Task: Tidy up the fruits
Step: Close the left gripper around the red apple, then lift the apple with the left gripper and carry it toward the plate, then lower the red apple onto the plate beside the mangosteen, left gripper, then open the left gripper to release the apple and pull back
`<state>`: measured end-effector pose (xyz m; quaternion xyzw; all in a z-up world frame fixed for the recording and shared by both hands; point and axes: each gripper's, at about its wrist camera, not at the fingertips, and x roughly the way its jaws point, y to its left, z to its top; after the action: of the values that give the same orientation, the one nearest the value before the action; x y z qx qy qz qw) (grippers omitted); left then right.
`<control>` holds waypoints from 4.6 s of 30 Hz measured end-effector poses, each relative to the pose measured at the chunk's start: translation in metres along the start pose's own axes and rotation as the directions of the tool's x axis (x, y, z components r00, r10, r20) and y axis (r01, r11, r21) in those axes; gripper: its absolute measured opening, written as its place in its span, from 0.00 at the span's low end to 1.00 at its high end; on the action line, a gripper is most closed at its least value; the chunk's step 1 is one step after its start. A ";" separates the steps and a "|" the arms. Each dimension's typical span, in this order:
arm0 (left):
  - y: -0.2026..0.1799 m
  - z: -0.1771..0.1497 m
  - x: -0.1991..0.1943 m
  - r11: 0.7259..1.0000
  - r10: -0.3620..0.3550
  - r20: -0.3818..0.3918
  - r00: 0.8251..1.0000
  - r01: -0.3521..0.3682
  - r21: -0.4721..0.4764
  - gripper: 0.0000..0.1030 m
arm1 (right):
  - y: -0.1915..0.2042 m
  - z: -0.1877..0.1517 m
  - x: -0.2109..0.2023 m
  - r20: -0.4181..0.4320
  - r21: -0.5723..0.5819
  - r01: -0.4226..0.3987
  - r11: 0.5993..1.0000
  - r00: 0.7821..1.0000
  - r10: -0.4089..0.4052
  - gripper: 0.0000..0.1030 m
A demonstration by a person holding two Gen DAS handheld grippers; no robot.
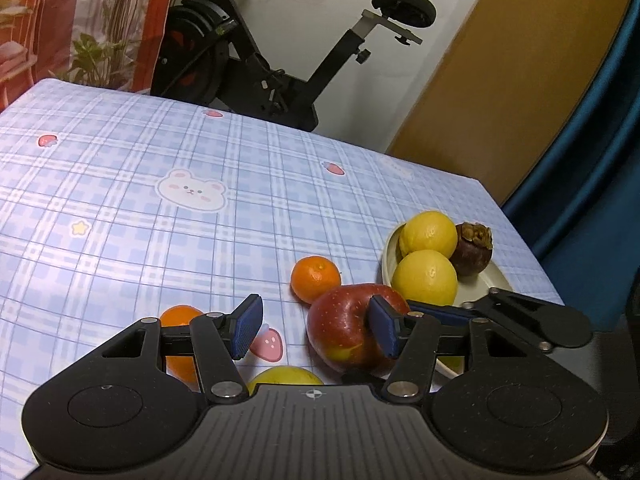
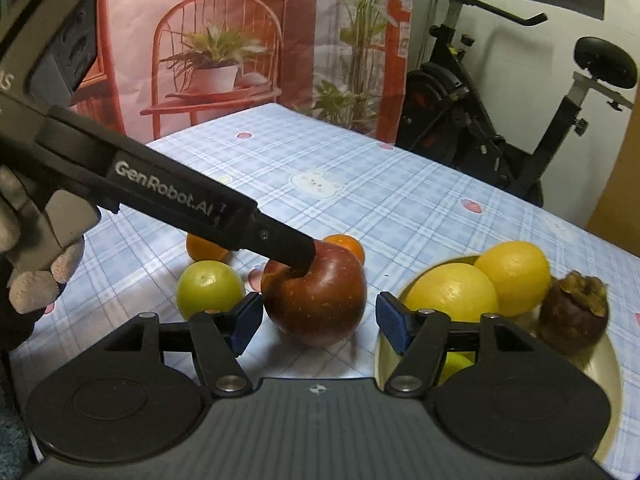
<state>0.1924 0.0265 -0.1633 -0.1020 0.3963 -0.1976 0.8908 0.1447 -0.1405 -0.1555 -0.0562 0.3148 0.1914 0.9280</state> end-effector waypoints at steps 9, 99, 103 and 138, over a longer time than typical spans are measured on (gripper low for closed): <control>-0.008 0.002 0.004 0.999 -0.038 -0.005 0.999 0.038 0.033 0.62 | -0.006 -0.001 0.011 -0.001 0.014 -0.029 0.999 1.000 0.029 0.61; -0.157 0.009 0.075 0.906 -0.003 -0.066 0.998 0.031 0.422 0.69 | -0.132 -0.059 -0.064 0.229 0.403 0.006 0.915 0.968 -0.107 0.61; -0.157 0.009 0.072 0.904 -0.009 -0.058 0.998 0.033 0.426 0.68 | -0.133 -0.059 -0.063 0.223 0.409 0.006 0.913 0.969 -0.106 0.61; -0.147 0.006 0.053 0.911 -0.032 -0.022 0.999 0.038 0.412 0.68 | -0.133 -0.066 -0.067 0.226 0.443 0.037 0.896 0.962 -0.152 0.76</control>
<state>0.1894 -0.1293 -0.1448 0.0823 0.3503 -0.2935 0.8857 0.1105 -0.2990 -0.1698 0.1620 0.2245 0.0764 0.9579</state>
